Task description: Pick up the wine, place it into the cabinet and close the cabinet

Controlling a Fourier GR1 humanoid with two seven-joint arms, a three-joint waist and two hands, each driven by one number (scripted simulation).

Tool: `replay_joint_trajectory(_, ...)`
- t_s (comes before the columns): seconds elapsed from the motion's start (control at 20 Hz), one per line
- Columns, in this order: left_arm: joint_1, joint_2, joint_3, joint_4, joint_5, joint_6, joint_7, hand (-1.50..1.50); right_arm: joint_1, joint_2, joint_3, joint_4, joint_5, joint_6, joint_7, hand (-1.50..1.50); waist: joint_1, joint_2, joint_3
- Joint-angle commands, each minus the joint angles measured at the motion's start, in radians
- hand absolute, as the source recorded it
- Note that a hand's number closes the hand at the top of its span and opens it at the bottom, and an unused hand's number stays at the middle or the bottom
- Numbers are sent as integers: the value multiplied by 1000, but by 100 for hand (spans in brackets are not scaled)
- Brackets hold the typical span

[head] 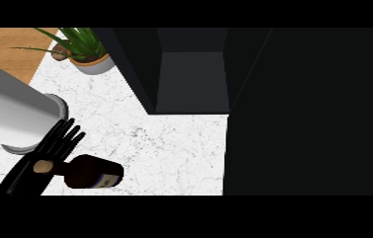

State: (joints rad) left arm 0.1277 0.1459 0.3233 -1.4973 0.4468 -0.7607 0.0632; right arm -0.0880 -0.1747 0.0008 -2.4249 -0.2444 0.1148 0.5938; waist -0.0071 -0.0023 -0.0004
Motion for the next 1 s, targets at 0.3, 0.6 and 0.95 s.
replay_joint_trajectory(0.3,-49,-48,-28,145,-175,3,-186,-150,68,16,9,-177,-70,-8,74,-150,-1,1,0)
replay_joint_trajectory(0.6,-15,-60,-51,140,-205,11,-206,-150,23,24,-4,-184,-77,-31,97,-150,3,-1,0)
replay_joint_trajectory(0.95,-117,-26,-53,346,-264,-19,-303,-150,41,36,35,-173,-44,-6,83,-150,-4,1,0)
